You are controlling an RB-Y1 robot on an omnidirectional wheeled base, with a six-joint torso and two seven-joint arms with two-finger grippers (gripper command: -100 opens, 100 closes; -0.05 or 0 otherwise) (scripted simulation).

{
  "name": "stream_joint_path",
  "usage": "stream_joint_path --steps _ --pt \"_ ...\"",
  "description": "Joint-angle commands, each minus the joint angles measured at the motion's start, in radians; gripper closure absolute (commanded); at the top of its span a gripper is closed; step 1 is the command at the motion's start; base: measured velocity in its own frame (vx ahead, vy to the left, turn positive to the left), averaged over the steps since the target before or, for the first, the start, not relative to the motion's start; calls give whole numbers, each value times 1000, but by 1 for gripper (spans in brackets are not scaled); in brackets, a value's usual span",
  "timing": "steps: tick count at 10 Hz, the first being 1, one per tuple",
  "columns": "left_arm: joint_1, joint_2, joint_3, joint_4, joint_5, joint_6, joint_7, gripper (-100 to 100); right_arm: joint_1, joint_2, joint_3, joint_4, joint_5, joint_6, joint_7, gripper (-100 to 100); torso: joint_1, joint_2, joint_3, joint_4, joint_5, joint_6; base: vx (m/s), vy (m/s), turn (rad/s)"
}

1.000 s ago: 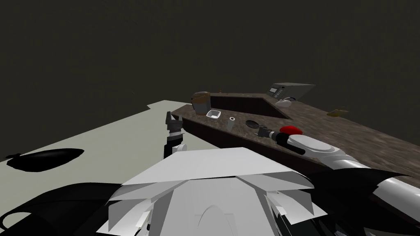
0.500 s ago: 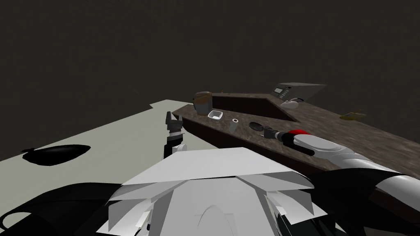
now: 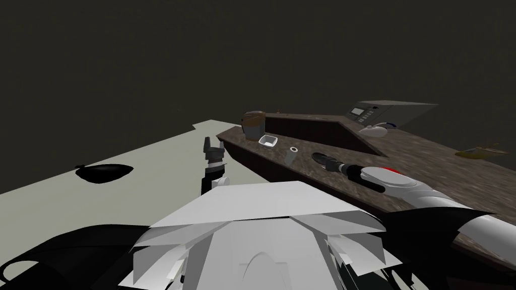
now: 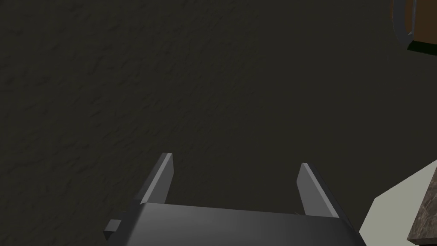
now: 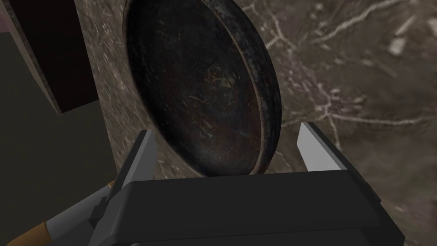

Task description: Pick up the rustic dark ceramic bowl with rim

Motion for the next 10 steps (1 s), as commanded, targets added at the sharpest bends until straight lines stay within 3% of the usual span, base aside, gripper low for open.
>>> stream_joint_path --steps 1,2,6,7,8,10 --pt "0 0 0 0 0 0 0 0 0 0 0 0 0 0 0 -100 0 0 0 0 0 0 -24 -15 57" --pt "0 0 0 0 0 0 0 0 0 0 0 1 0 2 -1 100 0 -1 0 0 0 1 -4 -2 -12" --pt "0 0 0 0 0 0 0 0 0 1 0 2 -1 2 -3 100 3 -3 -2 -1 1 1 0 0 0" --pt "0 0 0 0 0 0 0 0 0 1 0 2 -1 2 -3 0 3 -3 -1 -1 1 0 0 0 0" --pt "0 0 0 0 0 0 0 0 13 -6 -7 -21 -1 -2 0 100 3 -3 -1 -1 2 0 28 1 -232" --pt "1 0 0 0 0 0 0 0 26 -27 -17 -59 -1 -20 2 100 4 -3 -2 -1 3 3 46 17 -294"
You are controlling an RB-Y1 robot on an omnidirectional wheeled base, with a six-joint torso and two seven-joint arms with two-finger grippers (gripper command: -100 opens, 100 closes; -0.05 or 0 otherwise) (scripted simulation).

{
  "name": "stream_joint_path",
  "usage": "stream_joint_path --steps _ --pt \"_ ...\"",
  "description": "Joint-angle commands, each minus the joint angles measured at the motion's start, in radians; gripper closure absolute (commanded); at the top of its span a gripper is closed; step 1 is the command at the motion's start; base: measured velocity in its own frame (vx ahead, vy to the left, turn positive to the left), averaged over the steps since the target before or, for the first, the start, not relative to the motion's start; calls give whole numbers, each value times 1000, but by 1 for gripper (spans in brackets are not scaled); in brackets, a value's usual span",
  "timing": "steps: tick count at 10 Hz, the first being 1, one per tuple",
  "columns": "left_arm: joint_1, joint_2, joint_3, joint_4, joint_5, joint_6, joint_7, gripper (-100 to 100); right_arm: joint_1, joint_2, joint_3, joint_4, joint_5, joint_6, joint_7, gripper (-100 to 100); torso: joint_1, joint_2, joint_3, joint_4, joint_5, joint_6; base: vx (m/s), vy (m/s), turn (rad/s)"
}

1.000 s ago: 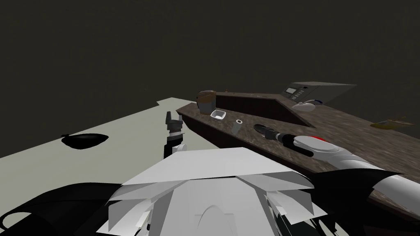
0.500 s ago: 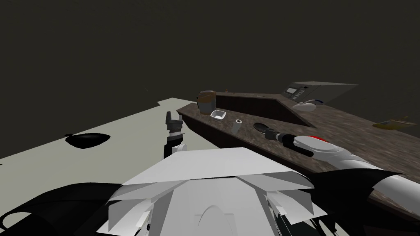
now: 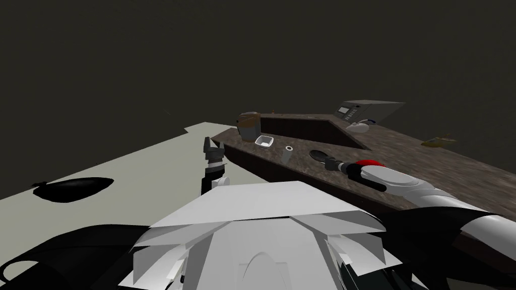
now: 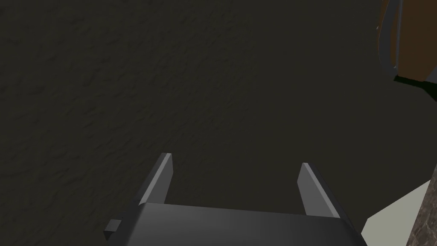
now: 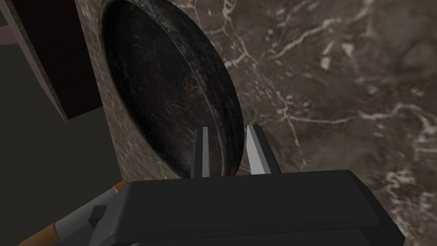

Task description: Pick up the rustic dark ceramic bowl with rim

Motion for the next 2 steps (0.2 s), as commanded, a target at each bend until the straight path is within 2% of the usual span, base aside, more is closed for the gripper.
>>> stream_joint_path --steps 1,2 --pt "0 0 0 0 0 0 0 0 0 0 0 0 0 0 0 100 0 0 0 0 0 0 16 15 -60" --pt "0 0 0 0 0 0 0 0 1 -1 1 -1 0 -1 -1 0 0 0 0 0 0 -2 0 0 0"
